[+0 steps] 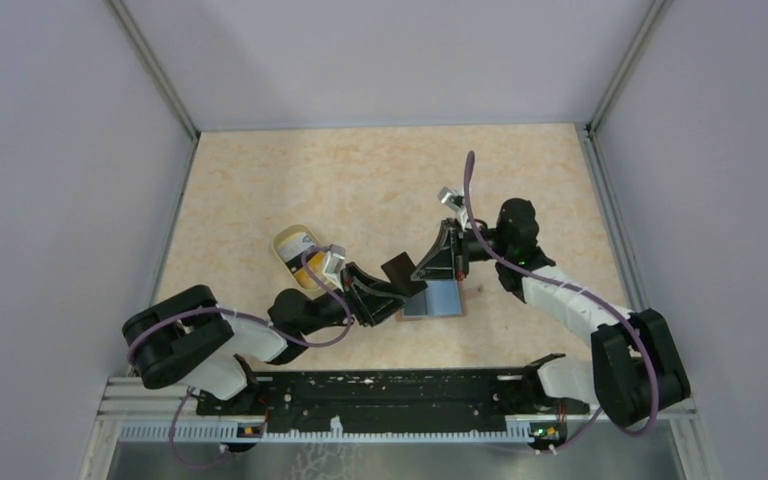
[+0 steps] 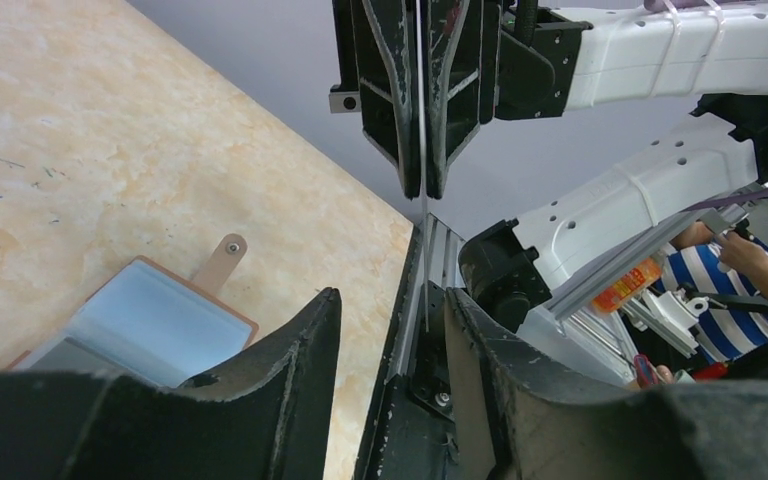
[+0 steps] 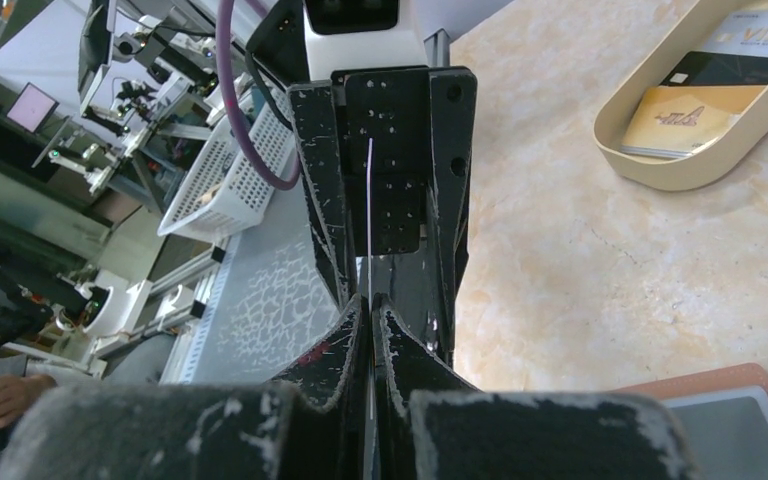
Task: Put the credit cards into the card holder
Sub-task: Insert the credit card into the card holder.
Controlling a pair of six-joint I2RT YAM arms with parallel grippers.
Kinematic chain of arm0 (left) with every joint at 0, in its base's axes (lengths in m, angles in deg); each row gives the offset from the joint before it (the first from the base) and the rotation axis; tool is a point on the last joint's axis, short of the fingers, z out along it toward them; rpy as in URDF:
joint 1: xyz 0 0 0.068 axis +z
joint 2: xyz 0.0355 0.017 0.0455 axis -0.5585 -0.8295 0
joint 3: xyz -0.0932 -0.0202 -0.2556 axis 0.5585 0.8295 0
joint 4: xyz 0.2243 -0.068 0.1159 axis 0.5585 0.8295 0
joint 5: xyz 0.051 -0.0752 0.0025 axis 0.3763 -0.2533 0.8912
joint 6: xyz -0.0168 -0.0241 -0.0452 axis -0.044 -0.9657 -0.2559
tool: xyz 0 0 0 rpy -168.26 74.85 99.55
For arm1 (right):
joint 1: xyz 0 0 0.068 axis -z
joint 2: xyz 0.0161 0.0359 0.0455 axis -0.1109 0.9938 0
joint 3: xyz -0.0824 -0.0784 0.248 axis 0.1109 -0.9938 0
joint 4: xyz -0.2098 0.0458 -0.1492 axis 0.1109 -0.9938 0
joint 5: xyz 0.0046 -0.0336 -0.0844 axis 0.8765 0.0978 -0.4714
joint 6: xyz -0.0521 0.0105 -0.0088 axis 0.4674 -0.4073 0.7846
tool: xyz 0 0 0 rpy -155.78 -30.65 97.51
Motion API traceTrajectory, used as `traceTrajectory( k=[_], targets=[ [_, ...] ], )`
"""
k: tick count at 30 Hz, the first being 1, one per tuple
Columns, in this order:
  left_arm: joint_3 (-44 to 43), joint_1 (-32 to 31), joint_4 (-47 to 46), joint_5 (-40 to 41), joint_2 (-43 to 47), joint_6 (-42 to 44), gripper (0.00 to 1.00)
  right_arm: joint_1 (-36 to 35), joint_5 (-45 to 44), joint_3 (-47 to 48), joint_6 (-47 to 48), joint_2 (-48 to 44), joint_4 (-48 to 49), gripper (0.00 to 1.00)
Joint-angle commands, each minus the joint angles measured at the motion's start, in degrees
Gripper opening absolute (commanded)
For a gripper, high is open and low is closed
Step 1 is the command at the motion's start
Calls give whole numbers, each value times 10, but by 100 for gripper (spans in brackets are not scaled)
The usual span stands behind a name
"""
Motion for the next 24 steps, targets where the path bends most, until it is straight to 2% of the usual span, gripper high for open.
traceTrajectory(
  k=[1,2,5,6,7,8,9,11,12,13,15,16,18,22,24],
  targets=[
    [-12,-4,-151,11,7,-2,47,-12,-4,12,49,1,-26,0],
    [-13,-5,-150,10,9,0,42,-13,-4,13,52,1,-28,0],
    [-21,-4,-150,3,6,4,6,-16,1,15,64,-1,-37,0],
    [-23,-4,-150,1,3,4,0,-17,6,18,75,-2,-44,0],
    [-21,-4,-150,3,0,0,0,-16,12,22,91,-4,-59,1],
    [-19,-4,-150,3,-3,-1,0,-17,19,30,118,-7,-82,9],
    [-16,-4,-148,1,-5,0,0,-16,22,40,152,-10,-117,22],
    [-10,-4,-122,-21,2,11,0,-12,22,90,282,-15,-260,45],
    [-12,-3,-89,-46,11,21,0,-8,17,123,371,-14,-404,53],
    [-18,0,-38,-71,27,27,0,-3,7,157,465,-13,-508,59],
    [-42,4,114,-126,61,53,0,1,-17,198,579,-6,-628,63],
    [-55,4,212,-145,80,69,0,4,-23,211,615,-2,-666,63],
    [-75,5,324,-166,112,103,0,5,-27,227,663,6,-713,63],
    [-118,6,484,-169,154,165,0,5,-10,237,705,17,-760,62],
    [-134,10,529,-168,163,180,0,5,0,240,717,19,-773,60]
  ],
)
